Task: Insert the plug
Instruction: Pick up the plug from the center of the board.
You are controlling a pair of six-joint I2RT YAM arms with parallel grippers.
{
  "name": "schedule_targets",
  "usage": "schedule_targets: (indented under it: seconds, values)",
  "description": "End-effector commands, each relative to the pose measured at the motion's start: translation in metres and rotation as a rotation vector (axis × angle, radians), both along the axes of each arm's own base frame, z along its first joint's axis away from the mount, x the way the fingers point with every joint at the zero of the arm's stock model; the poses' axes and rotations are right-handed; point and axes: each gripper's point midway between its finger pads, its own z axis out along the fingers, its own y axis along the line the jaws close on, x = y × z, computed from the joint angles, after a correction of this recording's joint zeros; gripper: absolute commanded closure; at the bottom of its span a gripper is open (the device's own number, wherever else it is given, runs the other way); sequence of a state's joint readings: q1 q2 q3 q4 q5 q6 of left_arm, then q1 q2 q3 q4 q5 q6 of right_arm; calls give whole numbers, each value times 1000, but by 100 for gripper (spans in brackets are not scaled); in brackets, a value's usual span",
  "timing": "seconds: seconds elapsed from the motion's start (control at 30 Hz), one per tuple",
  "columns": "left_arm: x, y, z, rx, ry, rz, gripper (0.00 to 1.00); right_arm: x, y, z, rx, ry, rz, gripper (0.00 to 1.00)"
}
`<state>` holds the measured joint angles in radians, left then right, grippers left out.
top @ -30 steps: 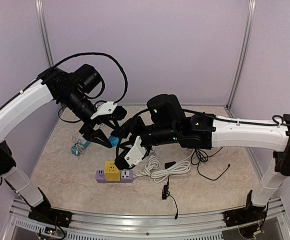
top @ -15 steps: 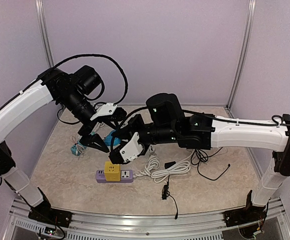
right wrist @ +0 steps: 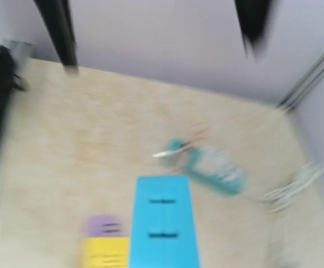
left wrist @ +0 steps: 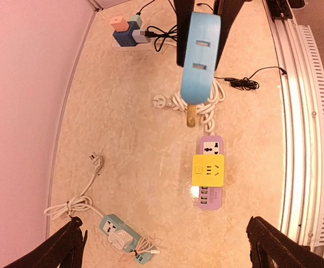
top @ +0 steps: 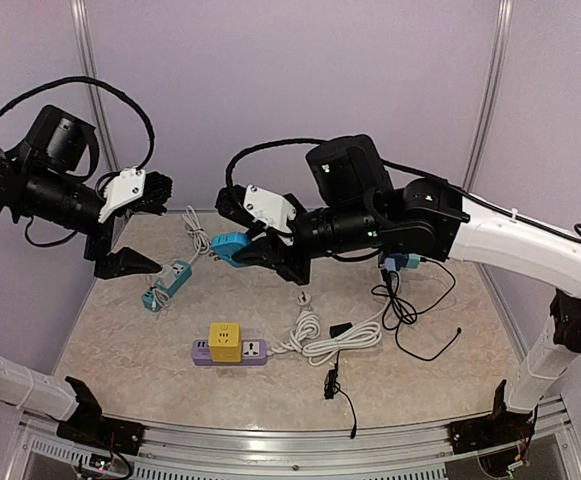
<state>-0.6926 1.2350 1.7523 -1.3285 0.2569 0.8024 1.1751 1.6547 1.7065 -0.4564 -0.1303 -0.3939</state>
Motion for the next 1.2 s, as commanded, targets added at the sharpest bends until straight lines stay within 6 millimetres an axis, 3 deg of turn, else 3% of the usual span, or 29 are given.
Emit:
schedule_targets:
  seconds: [0.0, 0.03, 0.1, 0.23, 0.4, 0.5, 0.6, 0.67, 0.87, 1.03, 1.17]
  values:
    - [-13, 7, -7, -113, 1, 70, 6, -20, -8, -34, -53, 442, -82, 100]
    - [-22, 3, 2, -195, -26, 38, 11, -22, -7, -35, -40, 496, -101, 100]
    - [-33, -10, -4, -293, -36, -12, 20, -24, -9, -36, -16, 548, -122, 100]
    - [-58, -34, -30, -350, 31, -123, 28, -28, -15, -36, 25, 550, -124, 100]
    - [-47, -66, -49, -360, 155, -91, 34, -32, -7, -46, 26, 522, -80, 100]
    - [-45, -71, -57, -379, 176, -79, 35, -33, -2, -50, 12, 487, -62, 100]
    - [-45, -77, -70, -373, 183, -72, 47, -31, 6, -48, 19, 463, -45, 100]
    - [-46, -80, -75, -378, 189, -62, 48, -32, 12, -46, 22, 454, -22, 100]
    - [-43, -72, -75, -399, 193, -4, 51, -40, 19, -45, 18, 420, 54, 100]
    - [-43, -68, -67, -418, 163, -7, 53, -35, 19, -48, 6, 375, 45, 100]
    - [-45, -69, -69, -416, 172, -24, 63, -32, 21, -50, 3, 351, 43, 100]
